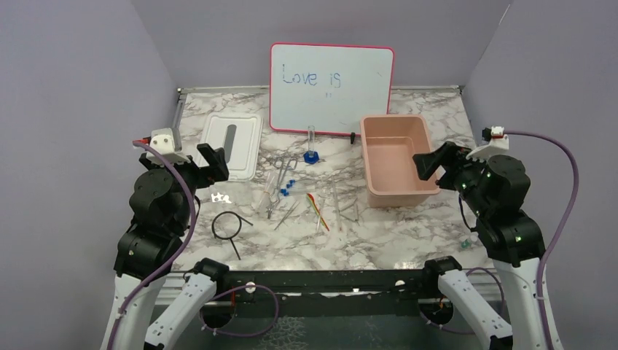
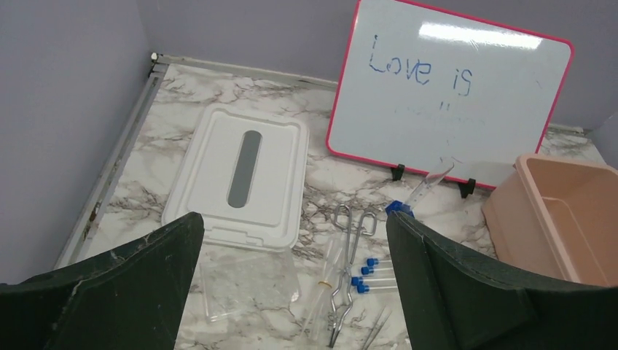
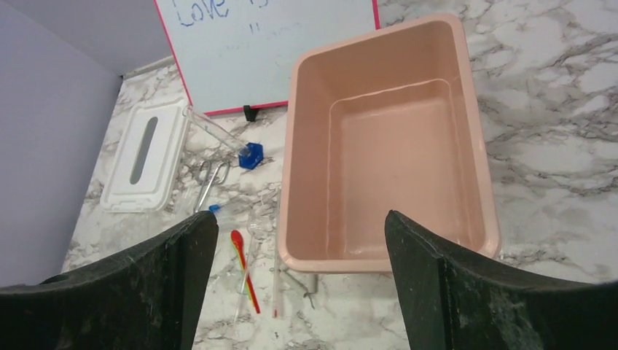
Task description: Organize the chemistry lab equipment
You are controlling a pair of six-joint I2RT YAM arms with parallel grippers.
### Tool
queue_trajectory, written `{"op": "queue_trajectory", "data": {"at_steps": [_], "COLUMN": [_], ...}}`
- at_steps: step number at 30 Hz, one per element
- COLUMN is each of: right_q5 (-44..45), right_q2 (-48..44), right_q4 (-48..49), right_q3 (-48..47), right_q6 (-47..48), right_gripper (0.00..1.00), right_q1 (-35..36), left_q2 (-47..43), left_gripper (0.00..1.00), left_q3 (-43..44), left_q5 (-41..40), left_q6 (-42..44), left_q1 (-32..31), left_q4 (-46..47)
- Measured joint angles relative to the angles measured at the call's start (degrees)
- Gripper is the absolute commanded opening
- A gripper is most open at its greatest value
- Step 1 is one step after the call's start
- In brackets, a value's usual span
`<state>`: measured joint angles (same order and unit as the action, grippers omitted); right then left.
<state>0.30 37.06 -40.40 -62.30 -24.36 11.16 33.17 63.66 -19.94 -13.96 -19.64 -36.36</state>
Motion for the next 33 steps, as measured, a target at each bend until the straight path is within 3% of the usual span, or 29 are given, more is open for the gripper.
{"op": "queue_trajectory", "data": {"at_steps": [8,12,16,22,26,29,33], "right_q5": [-3.9,-9.6,-17.1,-24.5,-22.5,-16.3,-8.1], "right_q2": [-2.0,-0.4,6.1,19.0,25.9,35.0,47.4], "right_q4": [0.9,2.9,6.9,14.9,20.2,23.2,28.0], "right_q3": [0.7,1.2,1.2,1.5,0.8,-3.4,-8.9], "right_q6": [2.0,3.5,4.3,2.7,2.0,3.2,5.0], "right_gripper": [0.99,0.88,0.81,0.77,0.77,0.77,0.77], "right_q1": [0.0,0.0,0.0,1.0,7.9,17.6,25.4], "left_q2": [1.6,3.9,6.5,10.1,11.6,12.6,13.7], "left_gripper": [0.99,0.99,0.99,0.99,0.98,0.98,0.98], "left_q3": [-0.6,-2.8,-6.6,-11.4,-13.2,-13.7,-14.4], "left_q5": [5.3,9.1,13.0,17.9,18.4,18.3,18.2], "left_q6": [-0.8,-1.4,-2.4,-4.2,-5.9,-7.0,-8.1], "left_q1": [0.0,0.0,0.0,0.0,0.0,0.0,0.0], "left_q4": [0.2,1.8,5.0,10.7,14.1,16.3,19.0]}}
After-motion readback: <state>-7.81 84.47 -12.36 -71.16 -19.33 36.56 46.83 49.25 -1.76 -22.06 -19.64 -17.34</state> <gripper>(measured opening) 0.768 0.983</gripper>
